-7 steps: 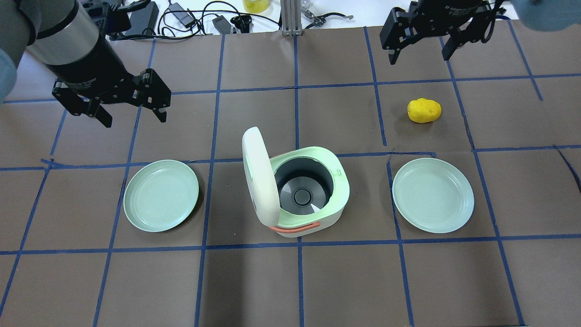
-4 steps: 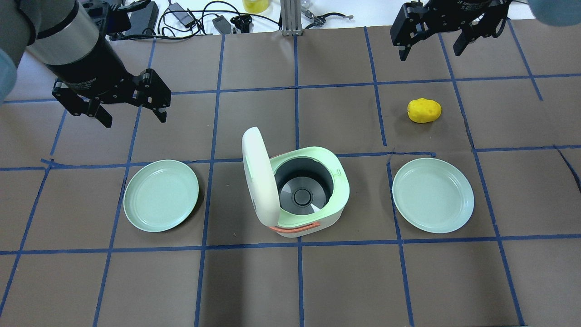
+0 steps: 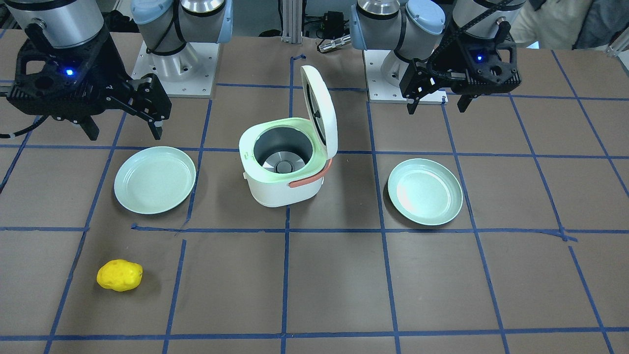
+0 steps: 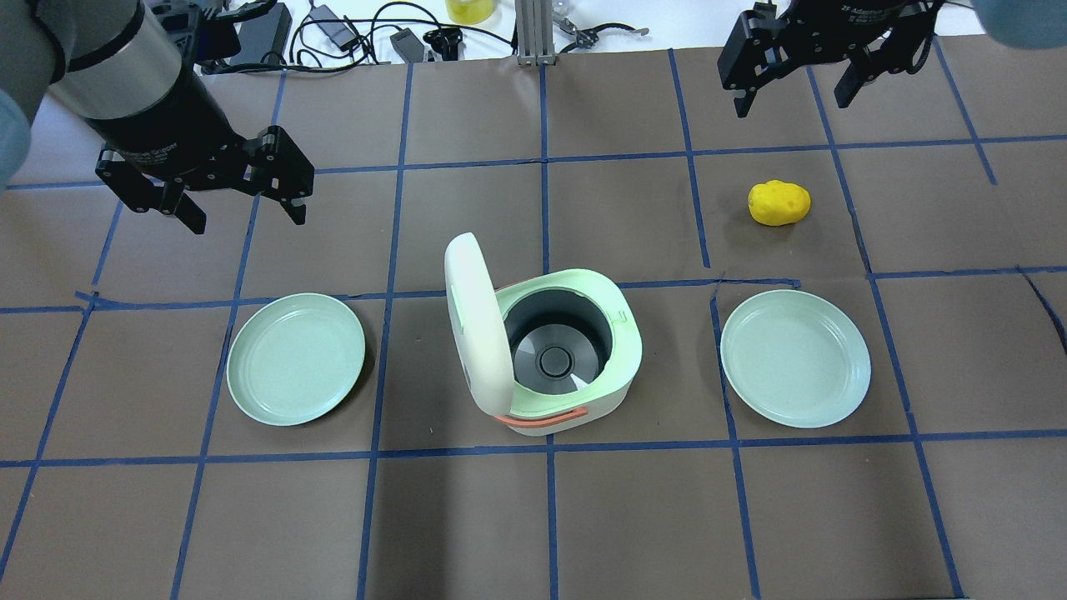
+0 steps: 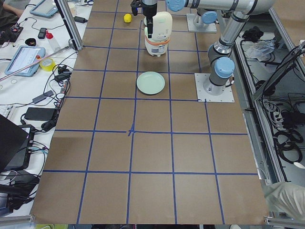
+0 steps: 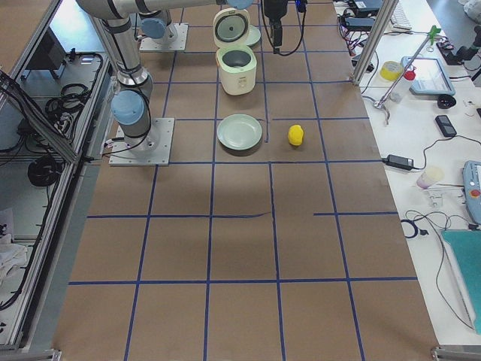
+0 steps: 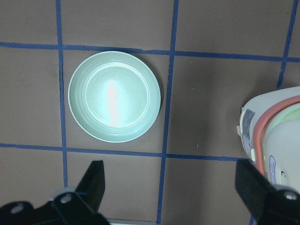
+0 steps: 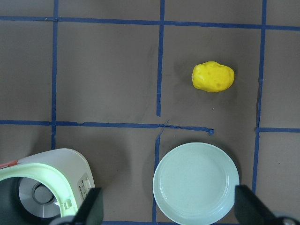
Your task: Press rice cooker button
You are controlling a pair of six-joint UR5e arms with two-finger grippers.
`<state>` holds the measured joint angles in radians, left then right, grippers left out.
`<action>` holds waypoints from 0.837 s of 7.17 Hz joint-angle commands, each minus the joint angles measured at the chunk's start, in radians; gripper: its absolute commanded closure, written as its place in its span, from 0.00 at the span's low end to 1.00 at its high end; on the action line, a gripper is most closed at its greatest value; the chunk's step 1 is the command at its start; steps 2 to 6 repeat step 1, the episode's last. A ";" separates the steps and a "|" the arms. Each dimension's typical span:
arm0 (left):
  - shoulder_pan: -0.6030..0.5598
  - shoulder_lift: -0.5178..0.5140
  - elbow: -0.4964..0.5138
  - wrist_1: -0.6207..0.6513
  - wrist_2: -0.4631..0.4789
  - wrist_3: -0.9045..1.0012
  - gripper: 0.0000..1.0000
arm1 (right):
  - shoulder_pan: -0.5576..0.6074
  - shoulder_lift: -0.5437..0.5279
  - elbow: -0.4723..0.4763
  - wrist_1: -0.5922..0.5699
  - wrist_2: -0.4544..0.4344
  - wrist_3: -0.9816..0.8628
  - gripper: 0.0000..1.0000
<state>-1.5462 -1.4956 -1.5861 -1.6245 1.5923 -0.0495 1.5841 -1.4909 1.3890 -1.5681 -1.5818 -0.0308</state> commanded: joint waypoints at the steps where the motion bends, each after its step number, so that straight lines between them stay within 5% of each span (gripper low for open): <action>1: 0.000 0.000 0.000 0.000 0.000 0.000 0.00 | 0.001 0.000 0.001 0.002 0.000 0.000 0.00; 6: 0.000 0.000 0.000 0.000 0.000 0.000 0.00 | 0.001 0.000 0.001 0.002 0.000 0.000 0.00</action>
